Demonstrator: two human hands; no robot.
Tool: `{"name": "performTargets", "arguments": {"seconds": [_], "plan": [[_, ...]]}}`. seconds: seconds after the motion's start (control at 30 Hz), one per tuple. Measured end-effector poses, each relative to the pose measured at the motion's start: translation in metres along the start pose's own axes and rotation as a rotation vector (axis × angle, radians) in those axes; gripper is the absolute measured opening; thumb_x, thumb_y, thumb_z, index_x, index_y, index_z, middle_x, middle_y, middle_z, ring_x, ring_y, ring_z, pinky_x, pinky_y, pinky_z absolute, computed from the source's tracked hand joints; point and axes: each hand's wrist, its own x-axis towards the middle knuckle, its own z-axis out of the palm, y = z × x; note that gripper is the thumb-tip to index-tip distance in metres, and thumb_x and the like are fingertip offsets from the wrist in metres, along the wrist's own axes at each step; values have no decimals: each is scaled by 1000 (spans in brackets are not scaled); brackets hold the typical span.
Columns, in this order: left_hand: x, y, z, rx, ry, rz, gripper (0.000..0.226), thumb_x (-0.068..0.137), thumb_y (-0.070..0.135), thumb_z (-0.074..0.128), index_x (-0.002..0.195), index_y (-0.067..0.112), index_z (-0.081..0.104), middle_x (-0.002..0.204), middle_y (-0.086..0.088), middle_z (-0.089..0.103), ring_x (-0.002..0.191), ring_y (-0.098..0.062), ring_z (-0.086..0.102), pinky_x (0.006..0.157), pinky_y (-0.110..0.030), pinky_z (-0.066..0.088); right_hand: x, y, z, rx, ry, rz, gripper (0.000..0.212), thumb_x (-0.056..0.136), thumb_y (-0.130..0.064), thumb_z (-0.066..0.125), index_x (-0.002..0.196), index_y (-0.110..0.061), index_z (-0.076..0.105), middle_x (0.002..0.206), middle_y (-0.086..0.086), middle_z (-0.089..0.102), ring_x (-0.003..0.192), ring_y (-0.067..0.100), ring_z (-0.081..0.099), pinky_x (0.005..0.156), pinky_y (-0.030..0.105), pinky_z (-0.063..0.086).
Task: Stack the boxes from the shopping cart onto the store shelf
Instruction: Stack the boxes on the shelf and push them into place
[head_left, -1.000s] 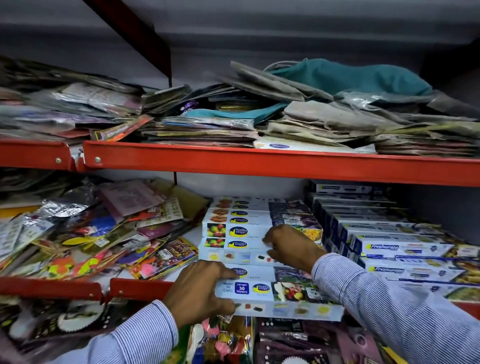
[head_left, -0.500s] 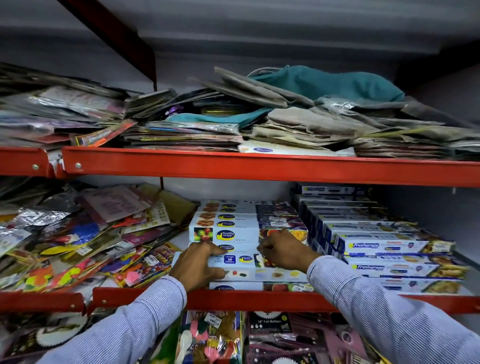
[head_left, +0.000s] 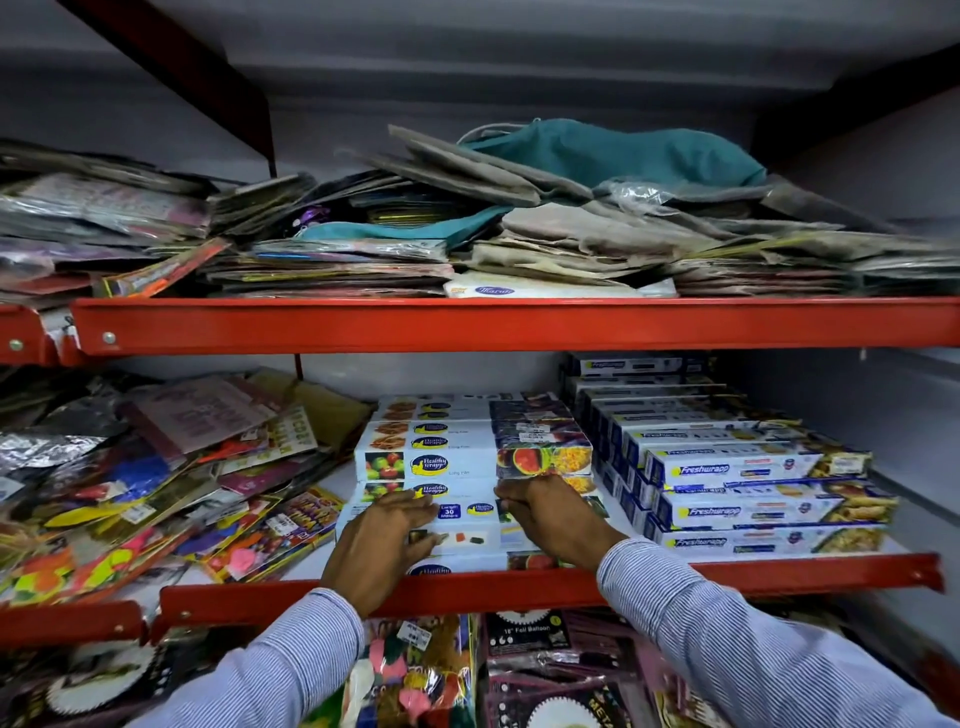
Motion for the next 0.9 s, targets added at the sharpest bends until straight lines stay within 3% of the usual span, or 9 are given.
{"name": "performTargets", "arguments": {"seconds": [0.2,0.5,0.63,0.7,0.77,0.83,0.9], "plan": [[2,5,3,-7,25,8,39,90,39,69,126,26,65,138,9,60,131,-9,49,107,-28,41,3,5,3,10,-35,56,30,100,-17,50,126,-14,66,128,10,70,113,30,67,98,36,53],[-1,2,11,-16,29,-12,41,90,39,68,128,25,63,139,7,59,133,-11,48,108,-30,39,2,6,6,25,-43,96,32,101,-17,50,129,-15,64,132,8,67,120,26,64,105,37,50],[-3,10,8,74,-7,-3,44,94,40,61,135,25,56,147,4,52,140,-15,39,118,-39,28,-4,-3,-2,-10,-79,108,34,102,-18,46,132,-14,60,135,11,65,122,31,62,103,42,50],[-11,17,6,183,-9,11,52,94,46,56,141,26,48,153,4,43,147,-19,26,122,-49,14,-12,-10,-7,-57,-117,84,39,104,-22,40,139,-12,51,143,13,57,130,33,53,107,43,45],[-29,24,3,275,14,34,63,94,55,47,149,26,35,159,3,30,151,-24,16,121,-55,4,-28,-18,-7,-136,-114,37,49,105,-31,35,152,-15,32,160,11,35,147,29,31,120,43,30],[-53,31,2,315,65,73,69,93,60,41,152,26,27,162,0,24,151,-27,12,120,-59,5,-53,-28,-4,-175,-40,7,57,105,-41,31,157,-23,16,167,3,14,154,25,8,126,45,15],[-86,37,5,309,70,112,73,92,60,43,152,25,24,163,-4,20,151,-30,10,118,-64,12,-85,-38,8,-220,10,-10,61,104,-47,28,158,-27,8,167,1,4,155,27,-3,126,49,8]]}}
